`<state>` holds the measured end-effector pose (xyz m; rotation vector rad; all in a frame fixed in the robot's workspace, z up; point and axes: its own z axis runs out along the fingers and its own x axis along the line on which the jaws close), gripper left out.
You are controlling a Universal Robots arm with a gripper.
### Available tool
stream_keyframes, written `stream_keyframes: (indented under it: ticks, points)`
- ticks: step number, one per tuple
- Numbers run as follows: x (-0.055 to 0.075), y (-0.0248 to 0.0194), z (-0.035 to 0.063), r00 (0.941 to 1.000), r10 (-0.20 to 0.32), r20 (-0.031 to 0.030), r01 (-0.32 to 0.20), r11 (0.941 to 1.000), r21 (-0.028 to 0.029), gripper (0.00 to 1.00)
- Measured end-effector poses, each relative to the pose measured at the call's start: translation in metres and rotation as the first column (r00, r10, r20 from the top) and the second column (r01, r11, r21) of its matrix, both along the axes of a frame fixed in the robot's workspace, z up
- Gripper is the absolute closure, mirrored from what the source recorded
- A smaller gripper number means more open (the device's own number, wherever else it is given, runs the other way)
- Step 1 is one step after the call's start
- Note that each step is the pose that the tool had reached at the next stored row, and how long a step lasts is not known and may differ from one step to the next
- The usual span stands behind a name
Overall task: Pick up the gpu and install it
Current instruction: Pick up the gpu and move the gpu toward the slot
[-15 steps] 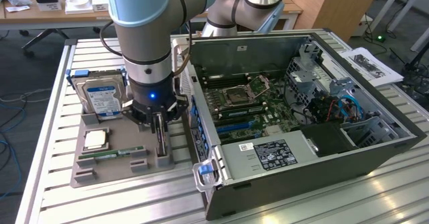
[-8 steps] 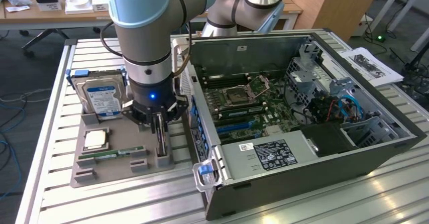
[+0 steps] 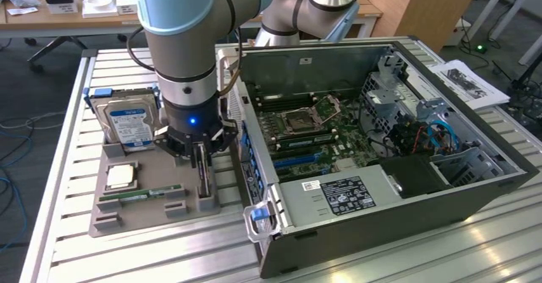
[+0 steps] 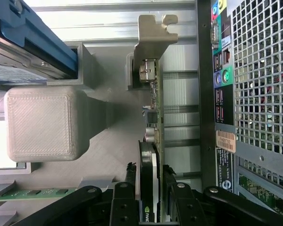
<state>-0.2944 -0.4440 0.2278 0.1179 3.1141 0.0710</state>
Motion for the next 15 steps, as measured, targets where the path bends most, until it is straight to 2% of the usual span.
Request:
stream_keyframes:
  ticks: [11, 12, 13, 15]
  points:
    - [0.0000, 0.0000, 0.0000, 1.0000, 0.000, -0.0001, 0.000, 1.0000, 0.0000, 0.65]
    - [0.0000, 0.0000, 0.0000, 1.0000, 0.000, -0.0002, 0.000, 1.0000, 0.0000, 0.67]
    - [0.0000, 0.0000, 0.0000, 1.0000, 0.000, -0.0001, 0.000, 1.0000, 0.0000, 0.73]
    - [0.0000, 0.0000, 0.0000, 1.0000, 0.000, 0.0000, 0.000, 1.0000, 0.0000, 0.73]
